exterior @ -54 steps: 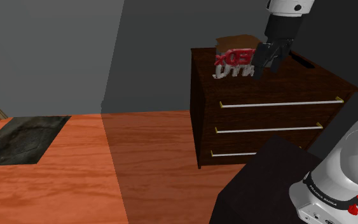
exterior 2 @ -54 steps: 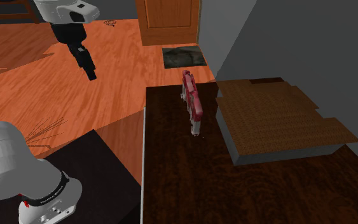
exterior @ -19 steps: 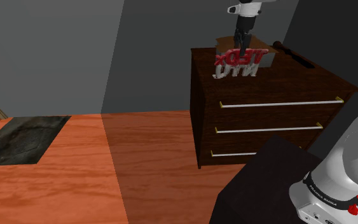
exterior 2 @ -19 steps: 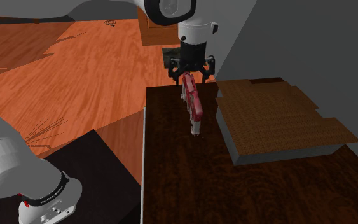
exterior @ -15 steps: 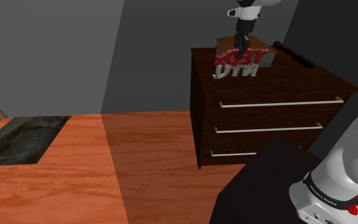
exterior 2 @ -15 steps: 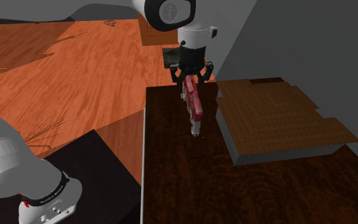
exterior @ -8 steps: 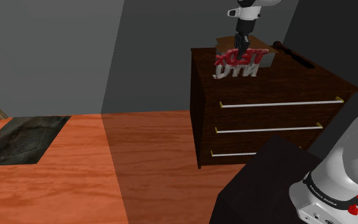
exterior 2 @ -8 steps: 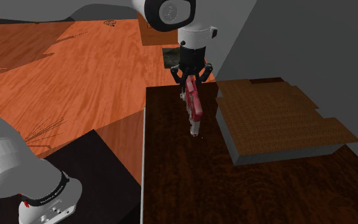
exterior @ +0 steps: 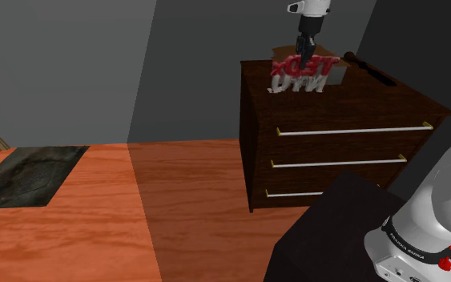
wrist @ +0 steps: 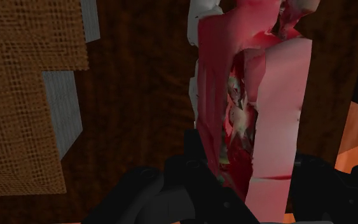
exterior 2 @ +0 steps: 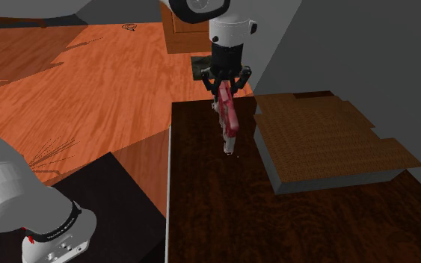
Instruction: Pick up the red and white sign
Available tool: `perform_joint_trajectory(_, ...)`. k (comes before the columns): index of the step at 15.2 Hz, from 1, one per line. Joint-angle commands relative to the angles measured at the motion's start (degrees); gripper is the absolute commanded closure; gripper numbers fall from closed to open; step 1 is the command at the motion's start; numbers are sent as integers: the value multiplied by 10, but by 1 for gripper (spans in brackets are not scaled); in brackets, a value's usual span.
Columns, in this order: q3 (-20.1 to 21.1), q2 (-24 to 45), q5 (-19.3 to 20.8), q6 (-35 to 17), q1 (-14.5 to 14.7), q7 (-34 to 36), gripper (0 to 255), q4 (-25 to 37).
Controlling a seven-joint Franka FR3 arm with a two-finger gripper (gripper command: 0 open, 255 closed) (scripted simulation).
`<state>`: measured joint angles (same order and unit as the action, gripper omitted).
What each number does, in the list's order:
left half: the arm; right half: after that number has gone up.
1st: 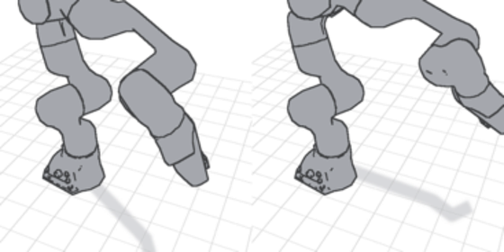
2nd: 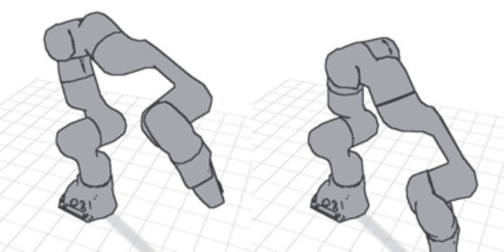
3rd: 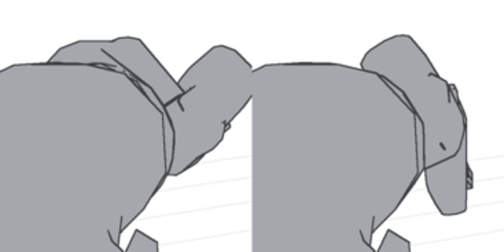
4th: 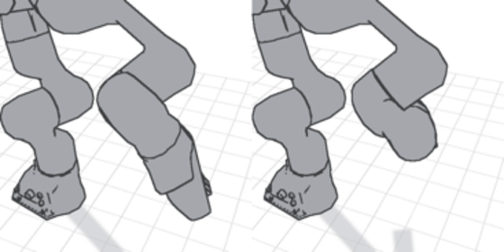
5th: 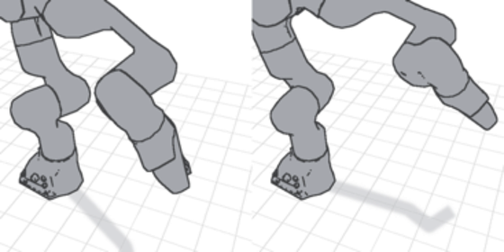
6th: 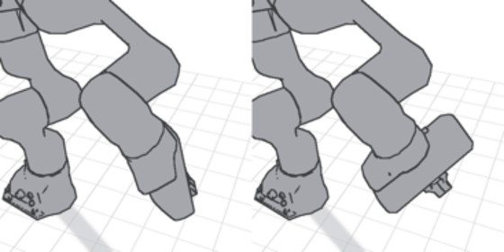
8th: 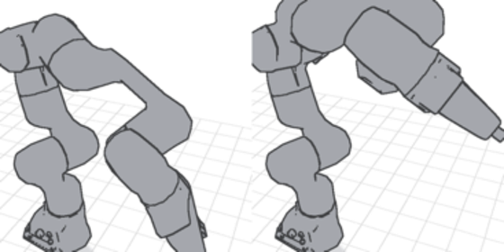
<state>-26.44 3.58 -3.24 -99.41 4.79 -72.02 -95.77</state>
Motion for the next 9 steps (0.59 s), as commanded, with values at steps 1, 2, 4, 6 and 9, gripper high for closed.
perform_joint_trajectory(1,-1,1,-1,17,-1,-1,255,19)
perform_joint_trajectory(2,-1,2,-1,25,-1,-1,255,28)
perform_joint_trajectory(4,-1,5,-2,42,-2,-1,255,46)
perform_joint_trajectory(6,-2,8,-3,58,-3,-2,255,65)
perform_joint_trajectory(9,-3,14,-6,83,-5,-3,255,96)
